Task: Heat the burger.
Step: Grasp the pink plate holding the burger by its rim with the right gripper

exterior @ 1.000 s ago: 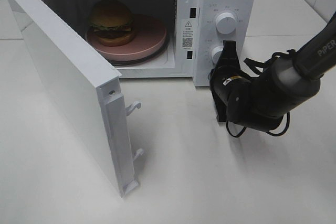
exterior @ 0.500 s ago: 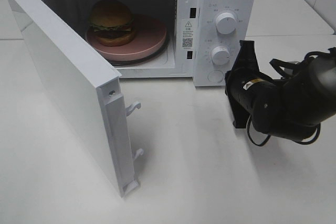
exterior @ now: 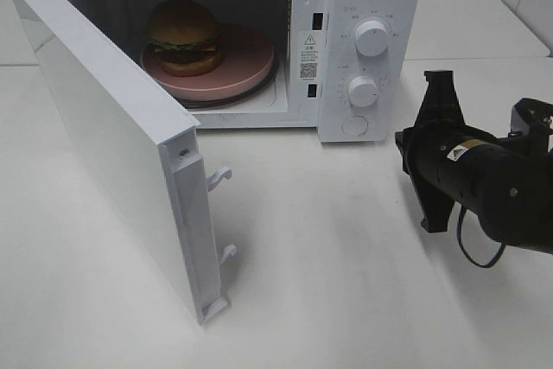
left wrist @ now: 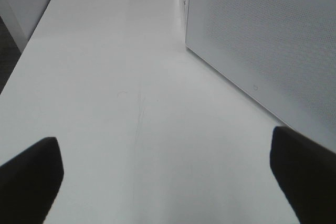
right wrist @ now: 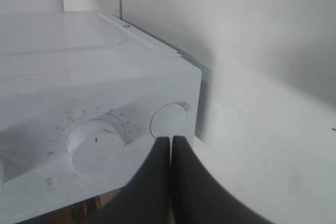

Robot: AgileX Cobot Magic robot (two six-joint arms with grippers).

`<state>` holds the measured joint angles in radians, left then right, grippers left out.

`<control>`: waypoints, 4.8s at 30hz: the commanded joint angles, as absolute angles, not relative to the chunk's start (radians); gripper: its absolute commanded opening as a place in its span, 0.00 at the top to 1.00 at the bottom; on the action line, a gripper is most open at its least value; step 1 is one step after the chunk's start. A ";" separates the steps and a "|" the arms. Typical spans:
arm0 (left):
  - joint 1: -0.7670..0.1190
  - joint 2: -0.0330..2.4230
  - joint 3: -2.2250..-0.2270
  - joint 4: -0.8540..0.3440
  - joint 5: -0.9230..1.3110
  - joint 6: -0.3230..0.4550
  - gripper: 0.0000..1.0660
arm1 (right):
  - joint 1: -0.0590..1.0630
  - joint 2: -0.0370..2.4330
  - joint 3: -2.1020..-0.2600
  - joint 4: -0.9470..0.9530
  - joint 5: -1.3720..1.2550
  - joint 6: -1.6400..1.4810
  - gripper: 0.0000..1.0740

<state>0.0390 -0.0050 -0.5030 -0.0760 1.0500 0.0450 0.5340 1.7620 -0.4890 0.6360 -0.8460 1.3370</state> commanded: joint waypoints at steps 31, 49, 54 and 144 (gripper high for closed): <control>0.041 -0.024 -0.500 -0.073 1.037 0.041 0.06 | 0.527 1.514 -0.673 0.627 0.043 0.151 1.00; 0.041 -0.024 -0.500 -0.073 1.037 0.041 0.06 | 0.527 1.514 -0.959 0.086 0.522 0.051 1.00; 0.041 -0.024 -0.500 -0.073 1.037 0.041 0.06 | 0.527 1.514 -1.020 0.010 0.632 -0.200 1.00; 0.041 -0.024 -0.500 -0.073 1.037 0.041 0.06 | 0.681 2.031 -1.485 -0.386 0.343 -1.040 0.21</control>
